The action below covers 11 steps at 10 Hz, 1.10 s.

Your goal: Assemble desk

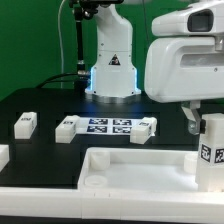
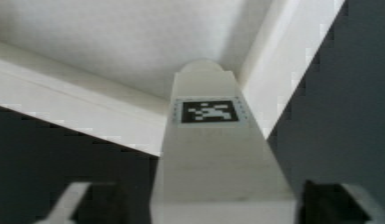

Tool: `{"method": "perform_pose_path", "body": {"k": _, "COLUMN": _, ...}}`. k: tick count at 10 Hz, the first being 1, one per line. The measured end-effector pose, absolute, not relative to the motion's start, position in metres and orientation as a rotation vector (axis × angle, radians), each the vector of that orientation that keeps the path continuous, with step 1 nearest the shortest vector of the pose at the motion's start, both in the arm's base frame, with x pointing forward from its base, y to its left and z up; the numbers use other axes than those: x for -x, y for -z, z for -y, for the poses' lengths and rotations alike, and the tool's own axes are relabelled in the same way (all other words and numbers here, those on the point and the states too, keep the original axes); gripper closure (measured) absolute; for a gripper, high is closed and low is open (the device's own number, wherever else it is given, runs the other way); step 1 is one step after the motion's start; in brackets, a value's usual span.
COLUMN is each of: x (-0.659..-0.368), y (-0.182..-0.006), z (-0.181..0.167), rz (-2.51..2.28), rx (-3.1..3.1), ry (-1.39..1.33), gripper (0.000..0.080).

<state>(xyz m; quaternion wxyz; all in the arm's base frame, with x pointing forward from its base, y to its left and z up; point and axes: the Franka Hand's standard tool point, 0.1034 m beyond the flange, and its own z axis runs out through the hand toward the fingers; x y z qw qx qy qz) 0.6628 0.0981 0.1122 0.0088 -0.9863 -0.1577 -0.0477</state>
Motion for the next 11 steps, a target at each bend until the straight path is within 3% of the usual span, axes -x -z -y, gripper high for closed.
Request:
{"method": "perform_pose_path", "body": {"k": 1, "x": -0.6627, "y": -0.1121, "z": -0.0982, "rz": 0.485, "rx": 3.082, "ry": 0.149, "gripper": 0.0431}}
{"method": "perform_pose_path", "body": {"k": 2, "x": -0.6628, "y": -0.1122, "z": -0.0983, "rz": 0.447, "rx": 3.086, "ry": 0.149, "gripper": 0.0511}}
{"method": "perform_pose_path", "body": {"k": 4, "x": -0.6627, "y": -0.1122, "z": -0.0985, "rz": 0.364, "rx": 3.093, "ry": 0.148, "gripper": 0.0511}}
{"method": "perform_pose_path", "body": {"k": 11, "x": -0.6631, "y": -0.1125, "z": -0.0931, "rz": -0.584, "rx": 3.013, "ry": 0.135, "gripper": 0.0511}}
